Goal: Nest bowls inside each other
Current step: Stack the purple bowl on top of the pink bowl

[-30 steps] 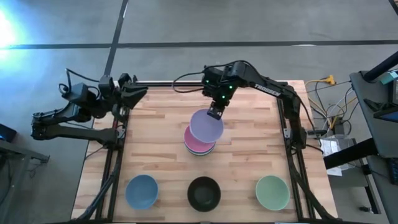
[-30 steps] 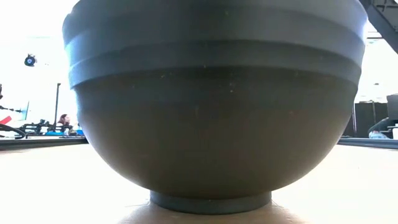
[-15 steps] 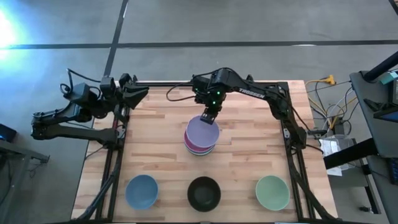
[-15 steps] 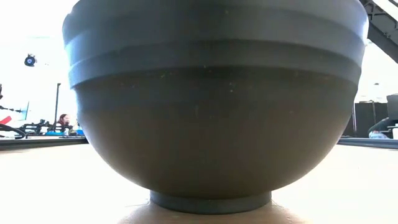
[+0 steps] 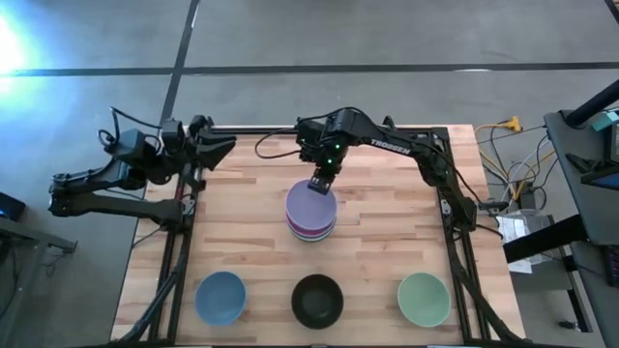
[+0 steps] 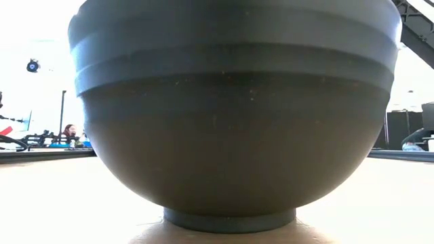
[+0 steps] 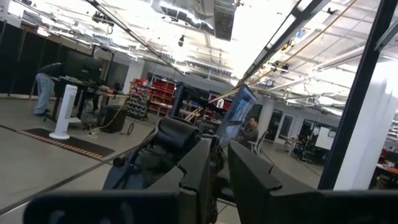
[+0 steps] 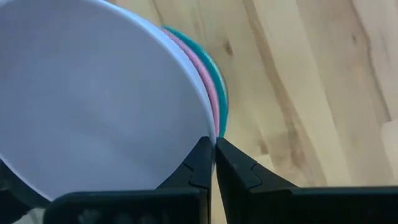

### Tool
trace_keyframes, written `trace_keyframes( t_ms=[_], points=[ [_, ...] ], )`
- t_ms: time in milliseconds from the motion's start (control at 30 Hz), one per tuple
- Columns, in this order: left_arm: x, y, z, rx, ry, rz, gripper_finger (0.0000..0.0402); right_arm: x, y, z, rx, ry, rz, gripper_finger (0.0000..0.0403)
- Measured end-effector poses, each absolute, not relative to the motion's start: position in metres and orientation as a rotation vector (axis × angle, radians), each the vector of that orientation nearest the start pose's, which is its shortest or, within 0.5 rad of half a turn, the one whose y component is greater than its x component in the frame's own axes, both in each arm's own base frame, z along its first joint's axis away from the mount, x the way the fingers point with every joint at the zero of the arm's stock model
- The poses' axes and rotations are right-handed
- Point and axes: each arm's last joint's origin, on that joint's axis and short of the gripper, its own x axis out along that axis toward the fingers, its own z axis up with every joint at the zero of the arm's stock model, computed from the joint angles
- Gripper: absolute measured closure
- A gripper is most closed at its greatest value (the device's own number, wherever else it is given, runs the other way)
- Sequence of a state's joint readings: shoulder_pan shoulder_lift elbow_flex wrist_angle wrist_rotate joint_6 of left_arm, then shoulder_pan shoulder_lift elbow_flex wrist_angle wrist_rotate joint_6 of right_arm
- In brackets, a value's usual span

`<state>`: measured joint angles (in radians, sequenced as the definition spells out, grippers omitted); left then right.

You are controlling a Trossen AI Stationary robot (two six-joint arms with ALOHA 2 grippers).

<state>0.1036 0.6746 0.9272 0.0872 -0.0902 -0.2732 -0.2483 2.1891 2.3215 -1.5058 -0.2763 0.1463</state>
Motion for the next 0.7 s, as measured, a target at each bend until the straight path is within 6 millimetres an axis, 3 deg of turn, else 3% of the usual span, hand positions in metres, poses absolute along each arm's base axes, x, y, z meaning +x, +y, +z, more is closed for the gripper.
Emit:
trace_keyframes(
  t_ms=[200, 467, 700],
  points=[
    [0.128, 0.016, 0.419, -0.269, -0.359, 0.145, 0.0357, 0.419, -0.092, 0.314, 0.446, 1.335, -0.1, 0.0394],
    [0.127, 0.016, 0.42, -0.271, -0.362, 0.145, 0.0357, 0.43, -0.08, 0.288, 0.438, 1.445, -0.078, 0.0394],
    [0.123, 0.015, 0.421, -0.273, -0.374, 0.137, 0.0357, 0.43, -0.08, 0.288, 0.43, 1.445, -0.07, 0.0389]
  ],
)
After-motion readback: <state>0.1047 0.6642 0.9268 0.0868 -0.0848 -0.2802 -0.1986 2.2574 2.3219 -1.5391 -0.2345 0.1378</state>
